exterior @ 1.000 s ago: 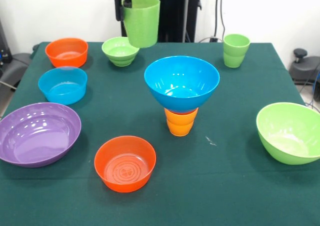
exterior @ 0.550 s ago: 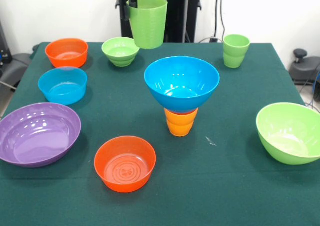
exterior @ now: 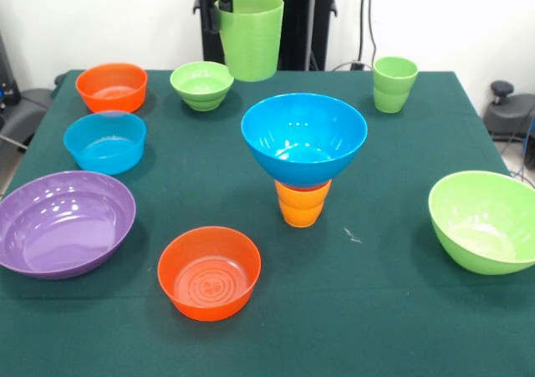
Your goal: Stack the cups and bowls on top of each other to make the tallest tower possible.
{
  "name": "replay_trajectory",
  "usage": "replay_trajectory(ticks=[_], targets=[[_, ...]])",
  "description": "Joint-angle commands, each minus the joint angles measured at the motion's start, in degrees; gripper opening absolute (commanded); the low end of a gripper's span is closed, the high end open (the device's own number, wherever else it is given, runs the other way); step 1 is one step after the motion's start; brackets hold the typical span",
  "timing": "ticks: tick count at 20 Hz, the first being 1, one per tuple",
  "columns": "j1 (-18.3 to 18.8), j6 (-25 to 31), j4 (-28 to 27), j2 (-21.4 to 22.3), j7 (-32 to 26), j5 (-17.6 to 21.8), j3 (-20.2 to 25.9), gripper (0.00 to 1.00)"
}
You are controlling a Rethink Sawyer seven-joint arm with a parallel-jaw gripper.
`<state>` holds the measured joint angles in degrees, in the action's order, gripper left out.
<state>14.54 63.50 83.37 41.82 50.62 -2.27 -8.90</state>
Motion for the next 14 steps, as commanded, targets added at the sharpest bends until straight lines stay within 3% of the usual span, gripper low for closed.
replay_trajectory(ticks=[1, 14], targets=[[-0.83, -0.32, 0.82, -4.19, 13.51, -2.26, 5.15, 0.0], [-1.7, -4.41, 1.63, -4.88, 16.31, -4.55, 4.76, 0.0]])
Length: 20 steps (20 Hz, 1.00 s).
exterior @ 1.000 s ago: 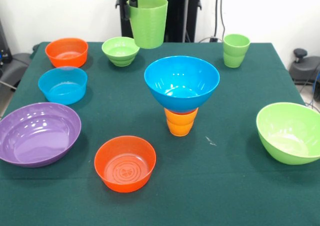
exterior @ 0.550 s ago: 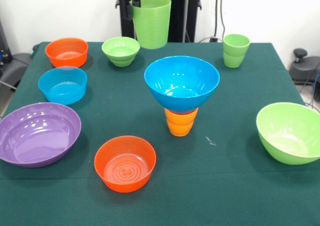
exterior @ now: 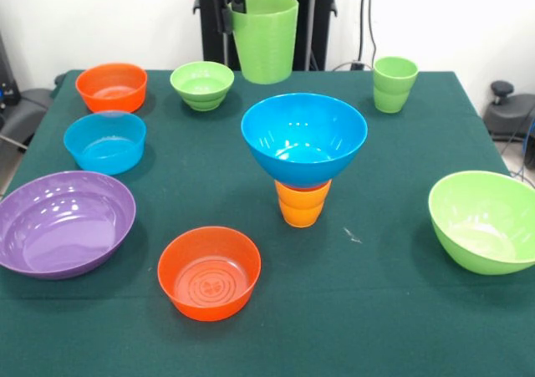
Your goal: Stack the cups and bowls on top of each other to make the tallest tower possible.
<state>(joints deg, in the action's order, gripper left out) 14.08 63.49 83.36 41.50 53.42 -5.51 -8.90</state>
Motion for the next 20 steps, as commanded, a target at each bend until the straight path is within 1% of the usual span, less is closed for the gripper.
replay_trajectory(ticks=[1, 5, 9, 15, 19, 20], targets=[[-1.14, -4.71, 1.75, -4.34, 13.64, -1.51, 4.77, 0.0], [-1.0, -6.8, 3.15, -3.94, 14.18, -2.07, 5.09, 0.0], [-1.54, -8.58, 2.8, -4.74, 16.57, -2.29, 5.13, 0.0], [-2.25, -9.18, 1.18, -6.21, 18.99, -1.78, 5.19, 0.0], [-2.13, -10.47, 2.29, -5.87, 19.43, -1.73, 5.35, 0.0], [-1.93, -10.23, 2.66, -5.76, 19.61, -2.23, 5.67, 0.0]])
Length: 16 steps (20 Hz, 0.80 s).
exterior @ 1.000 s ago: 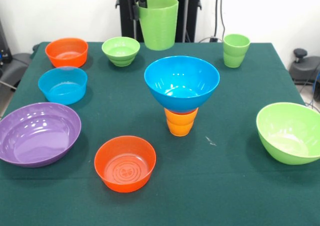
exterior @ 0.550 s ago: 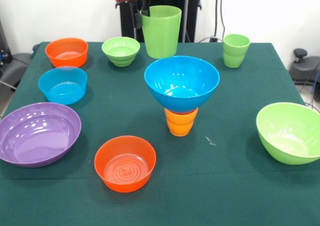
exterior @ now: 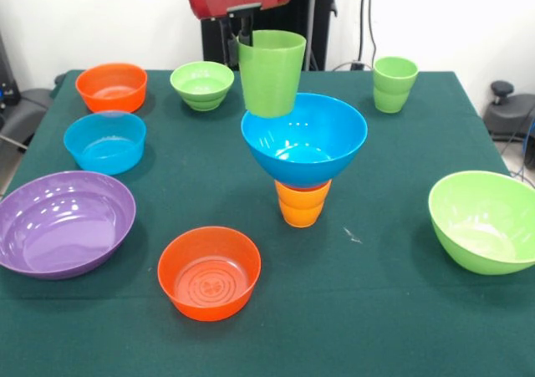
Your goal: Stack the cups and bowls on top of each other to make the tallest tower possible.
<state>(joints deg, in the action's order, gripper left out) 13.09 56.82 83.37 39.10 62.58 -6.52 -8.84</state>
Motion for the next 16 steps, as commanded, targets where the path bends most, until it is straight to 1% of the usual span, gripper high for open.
replay_trajectory(ticks=[1, 5, 9, 12, 16], targets=[[-0.59, -3.2, 2.99, -3.15, 10.78, -1.97, 5.97, 0.0], [-0.33, -2.38, 2.62, -3.45, 11.49, -2.68, 6.39, 0.0], [-0.56, -3.64, 3.88, -3.01, 12.05, -2.72, 6.06, 0.0], [-0.28, -5.14, 5.95, -2.19, 11.84, -3.1, 6.38, 0.0], [-0.57, -4.43, 5.3, -2.56, 11.9, -2.53, 6.34, 0.0]])
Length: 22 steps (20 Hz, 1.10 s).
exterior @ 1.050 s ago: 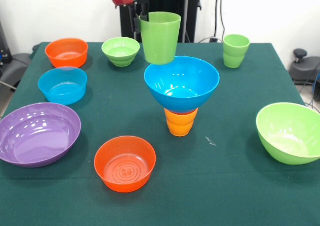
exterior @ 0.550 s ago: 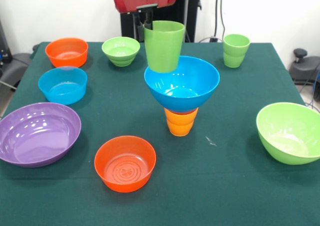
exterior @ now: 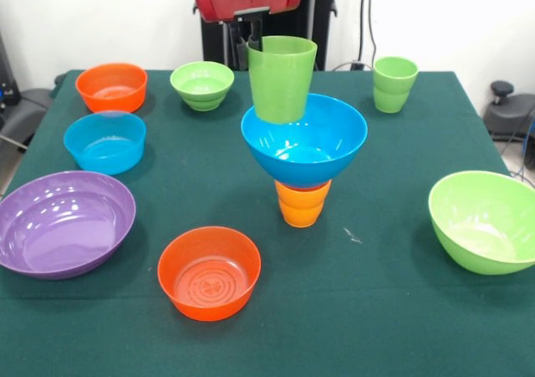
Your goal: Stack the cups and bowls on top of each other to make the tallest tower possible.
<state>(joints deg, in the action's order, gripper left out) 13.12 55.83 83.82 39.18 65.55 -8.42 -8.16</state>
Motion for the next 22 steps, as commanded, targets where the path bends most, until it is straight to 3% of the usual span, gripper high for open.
replay_trajectory(ticks=[1, 2, 15, 16, 22], targets=[[-0.58, -3.31, 4.75, -2.67, 9.1, -0.81, 5.73, 0.0], [0.47, -4.78, 7.28, -1.34, 8.62, -1.33, 5.51, 0.0], [-0.45, -9.5, 7.71, -3.63, 11.59, -3.21, 6.56, 0.0], [-0.33, -11.55, 11.07, -1.99, 11.08, -3.51, 6.53, 0.0], [-0.98, -14.56, 11.48, -2.7, 11.87, -3.84, 6.57, 0.0]])
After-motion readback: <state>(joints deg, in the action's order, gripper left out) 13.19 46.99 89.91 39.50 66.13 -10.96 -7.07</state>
